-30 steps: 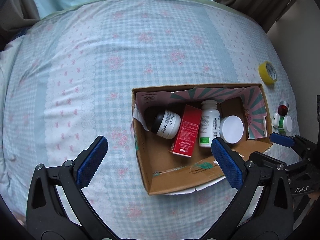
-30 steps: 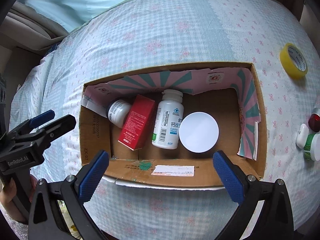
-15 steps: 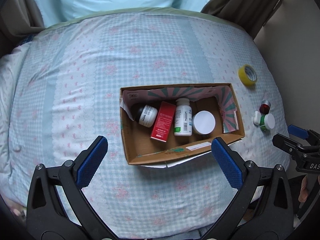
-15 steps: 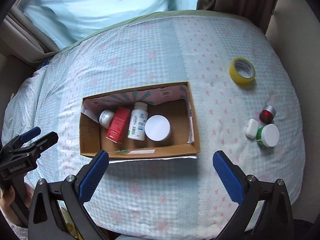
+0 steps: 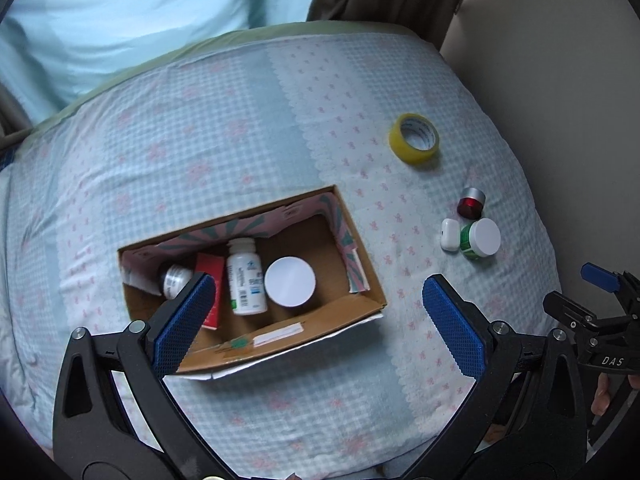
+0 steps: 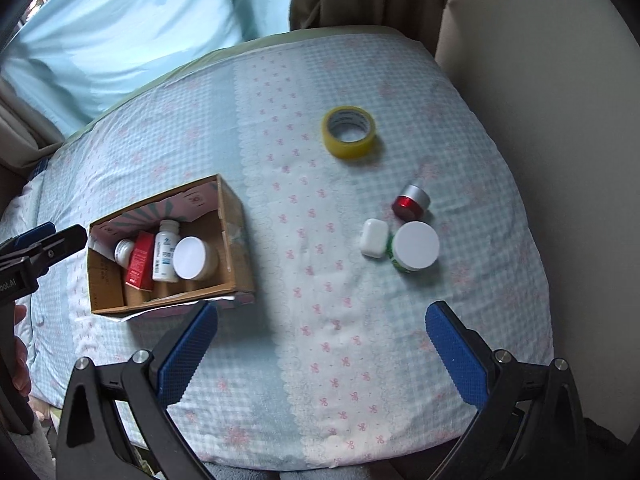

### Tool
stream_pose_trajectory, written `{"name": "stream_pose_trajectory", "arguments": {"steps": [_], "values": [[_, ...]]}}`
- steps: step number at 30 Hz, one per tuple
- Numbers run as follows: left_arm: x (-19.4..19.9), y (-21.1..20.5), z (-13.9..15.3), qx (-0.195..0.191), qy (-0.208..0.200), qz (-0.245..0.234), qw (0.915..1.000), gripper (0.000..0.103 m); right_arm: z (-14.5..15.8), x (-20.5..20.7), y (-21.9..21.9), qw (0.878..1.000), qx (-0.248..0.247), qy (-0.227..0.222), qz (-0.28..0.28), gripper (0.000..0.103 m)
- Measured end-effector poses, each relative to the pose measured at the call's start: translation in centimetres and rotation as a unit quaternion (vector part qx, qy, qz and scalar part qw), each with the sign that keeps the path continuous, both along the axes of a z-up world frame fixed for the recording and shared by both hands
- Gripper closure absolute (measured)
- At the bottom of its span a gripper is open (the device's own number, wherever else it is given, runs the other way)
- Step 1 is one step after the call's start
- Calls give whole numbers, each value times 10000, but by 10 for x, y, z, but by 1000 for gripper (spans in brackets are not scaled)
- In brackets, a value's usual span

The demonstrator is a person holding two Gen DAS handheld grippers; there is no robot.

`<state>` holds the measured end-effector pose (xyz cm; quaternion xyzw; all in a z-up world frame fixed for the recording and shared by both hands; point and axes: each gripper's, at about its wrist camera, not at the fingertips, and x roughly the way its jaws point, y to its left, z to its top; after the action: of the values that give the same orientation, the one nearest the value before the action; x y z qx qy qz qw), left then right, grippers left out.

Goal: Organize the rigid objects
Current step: 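Reach the left tool to the yellow tape roll and grasp it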

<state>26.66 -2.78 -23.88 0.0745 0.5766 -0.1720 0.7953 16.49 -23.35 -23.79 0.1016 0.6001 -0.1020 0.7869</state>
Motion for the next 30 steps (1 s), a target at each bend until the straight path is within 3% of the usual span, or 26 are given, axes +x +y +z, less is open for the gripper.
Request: {"name": "stream_pose_trajectory", "arguments": {"steps": [6,13,20,30], "values": [[30,-82,-28,126,207,-446,9987,0,-21,-5,-55,9993,-70,55,-371,0],[75,-163,-85,403,430,-888,9943,0,-58,-1,-100,9987,-148,138,-478,0],[114,-222,-153,678,540,-1294,9878,0,-102,11,-116,9995,-228,188,-94,0],[154,-268,-242,918,620,-1668,9797,0,-180,28,-114,9966,-262,516,584,0]]}}
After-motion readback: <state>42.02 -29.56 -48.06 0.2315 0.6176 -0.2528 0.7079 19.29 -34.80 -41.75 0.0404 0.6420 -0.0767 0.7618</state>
